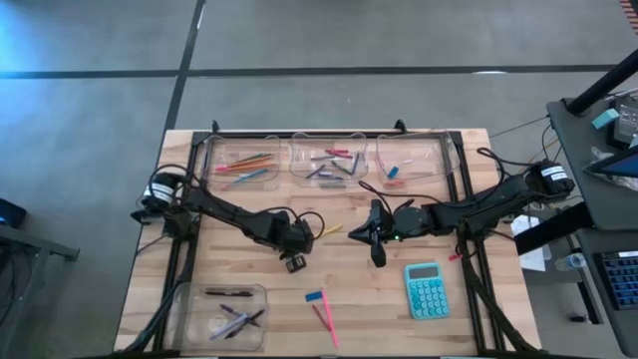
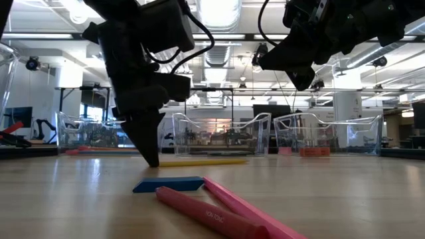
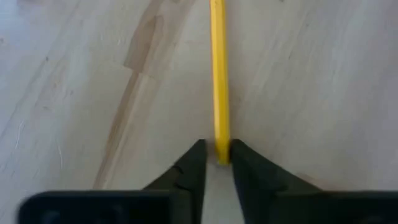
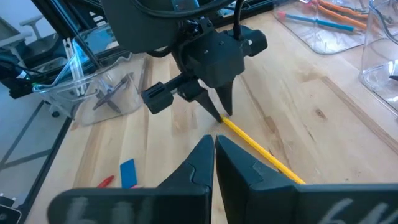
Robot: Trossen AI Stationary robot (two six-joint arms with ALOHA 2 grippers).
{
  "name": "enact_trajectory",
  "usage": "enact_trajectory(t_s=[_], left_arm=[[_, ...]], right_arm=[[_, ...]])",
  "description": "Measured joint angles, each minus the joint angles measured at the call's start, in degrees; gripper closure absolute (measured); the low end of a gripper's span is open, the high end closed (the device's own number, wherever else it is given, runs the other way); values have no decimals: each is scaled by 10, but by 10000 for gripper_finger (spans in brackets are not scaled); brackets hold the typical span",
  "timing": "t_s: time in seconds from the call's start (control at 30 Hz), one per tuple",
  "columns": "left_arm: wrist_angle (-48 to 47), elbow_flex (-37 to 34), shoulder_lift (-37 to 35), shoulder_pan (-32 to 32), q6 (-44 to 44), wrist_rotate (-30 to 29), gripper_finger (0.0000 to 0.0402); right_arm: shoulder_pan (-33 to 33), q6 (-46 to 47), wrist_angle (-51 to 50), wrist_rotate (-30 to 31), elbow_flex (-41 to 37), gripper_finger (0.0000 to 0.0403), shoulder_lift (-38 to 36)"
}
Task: Sort crayons/erasers/pens/pencils in bins
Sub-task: Put the yellow colored pencil into the top left transparent bin
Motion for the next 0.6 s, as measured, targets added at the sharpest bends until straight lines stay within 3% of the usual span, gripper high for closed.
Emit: enact_trajectory(t_s=[0.13, 0.37, 0.6], left_arm=[[2, -1, 0, 0, 11, 2, 391], [6, 1, -4, 0, 39, -11, 397], [4, 0, -55, -8, 41, -53, 400]], right_arm=[[0, 0, 0, 0, 0, 394, 0], [0, 0, 0, 0, 0, 394, 0], [0, -1, 0, 0, 0, 394, 0]])
